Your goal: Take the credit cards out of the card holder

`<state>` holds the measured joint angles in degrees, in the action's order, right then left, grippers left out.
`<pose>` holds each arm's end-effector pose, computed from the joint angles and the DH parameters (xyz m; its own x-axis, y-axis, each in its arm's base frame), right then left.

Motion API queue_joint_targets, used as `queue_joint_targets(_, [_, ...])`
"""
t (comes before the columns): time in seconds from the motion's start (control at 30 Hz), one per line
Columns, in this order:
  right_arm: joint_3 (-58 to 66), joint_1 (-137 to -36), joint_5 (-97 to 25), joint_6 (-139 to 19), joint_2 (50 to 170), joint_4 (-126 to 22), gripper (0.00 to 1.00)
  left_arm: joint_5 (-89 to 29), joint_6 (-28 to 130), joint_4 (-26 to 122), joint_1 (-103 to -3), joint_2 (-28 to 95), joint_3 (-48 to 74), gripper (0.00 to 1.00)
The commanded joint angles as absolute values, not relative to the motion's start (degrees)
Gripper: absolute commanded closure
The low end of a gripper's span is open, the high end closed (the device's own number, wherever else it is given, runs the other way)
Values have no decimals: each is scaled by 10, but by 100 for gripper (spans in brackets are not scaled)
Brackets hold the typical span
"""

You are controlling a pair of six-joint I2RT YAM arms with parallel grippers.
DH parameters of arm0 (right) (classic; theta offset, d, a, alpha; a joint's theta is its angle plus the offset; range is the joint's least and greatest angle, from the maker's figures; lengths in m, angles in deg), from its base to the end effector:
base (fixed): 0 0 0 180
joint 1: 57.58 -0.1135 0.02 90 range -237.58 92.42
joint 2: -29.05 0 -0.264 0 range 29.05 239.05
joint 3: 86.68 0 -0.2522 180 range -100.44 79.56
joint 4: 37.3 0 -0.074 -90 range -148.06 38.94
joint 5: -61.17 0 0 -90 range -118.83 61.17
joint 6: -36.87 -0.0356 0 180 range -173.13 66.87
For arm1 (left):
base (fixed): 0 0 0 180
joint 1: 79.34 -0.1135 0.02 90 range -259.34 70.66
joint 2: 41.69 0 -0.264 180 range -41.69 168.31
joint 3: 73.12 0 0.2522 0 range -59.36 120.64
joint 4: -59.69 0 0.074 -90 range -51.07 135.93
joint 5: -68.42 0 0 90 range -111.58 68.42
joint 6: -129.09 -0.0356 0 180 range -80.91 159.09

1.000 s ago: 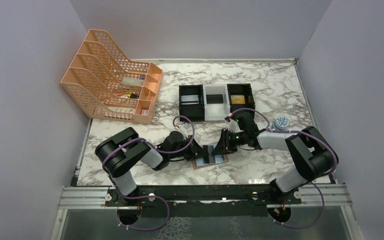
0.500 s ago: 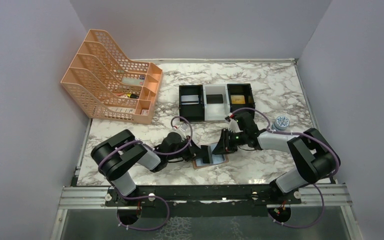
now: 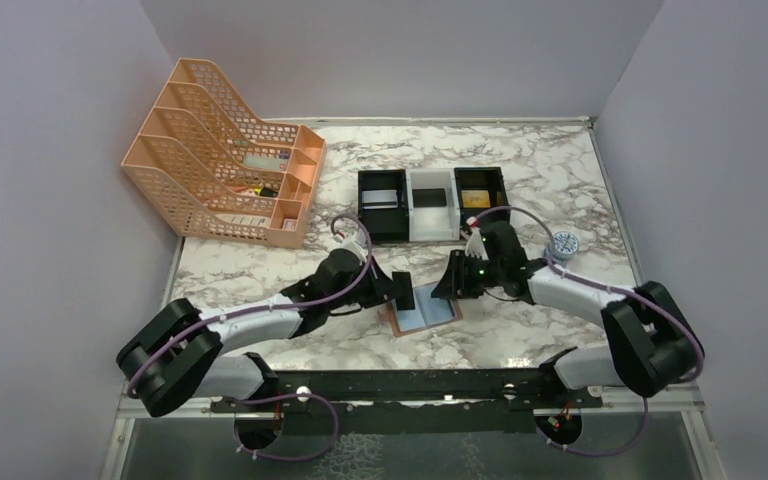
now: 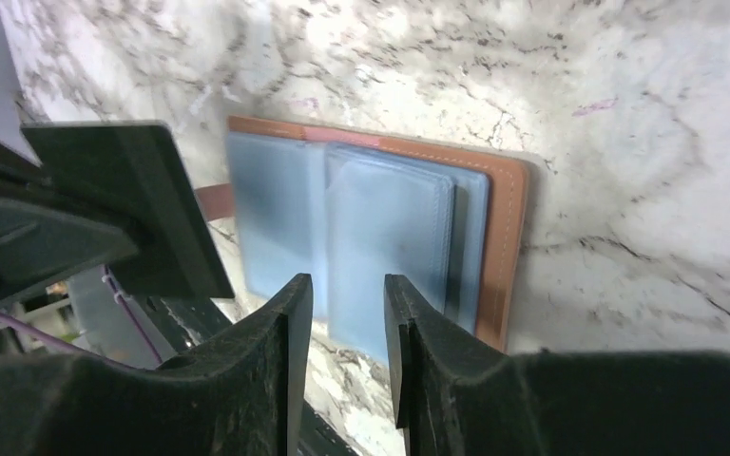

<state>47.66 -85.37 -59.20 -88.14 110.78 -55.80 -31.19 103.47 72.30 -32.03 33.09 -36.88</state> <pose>0.2098 0.1309 0.1409 -0.9699 0.0483 -0.2385 -0.1283 0.7312 0.6700 0.1625 -0.1849 0.1634 -0.8735 -0.3643 -0.3230 0.0901 0.5312 -0.8425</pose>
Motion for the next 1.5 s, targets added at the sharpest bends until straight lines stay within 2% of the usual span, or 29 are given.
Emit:
queue_joint_targets(0.0, [495,-853,-516,-871,997,-556,63,-216,933,531,-321,265,-307,100])
queue_joint_targets(0.2, [467,-853,-446,-856,913,-598,54,-199,911,541,-323,196,-320,100])
queue_joint_targets(0.37, [472,-840,-424,-854,877,-567,53,-201,889,548,-322,173,-320,100])
queue_joint_targets(0.6, [483,-773,-562,-873,886,-507,52,-228,876,581,-339,153,-330,100])
queue_joint_targets(0.7, [486,-738,-671,-881,910,-475,52,-336,901,616,-414,172,-347,100])
queue_joint_targets(0.77, [492,-727,-721,-896,921,-448,52,-422,943,702,-469,180,-378,100])
queue_joint_targets(0.93, [518,-726,-830,-941,932,-358,48,-520,942,767,-500,195,-376,100])
queue_joint_targets(1.17, [517,-726,-869,-962,936,-330,40,-573,947,825,-497,202,-360,100])
queue_joint_targets(1.47, [511,-729,-914,-1010,957,-274,40,-593,955,888,-449,243,-333,100])
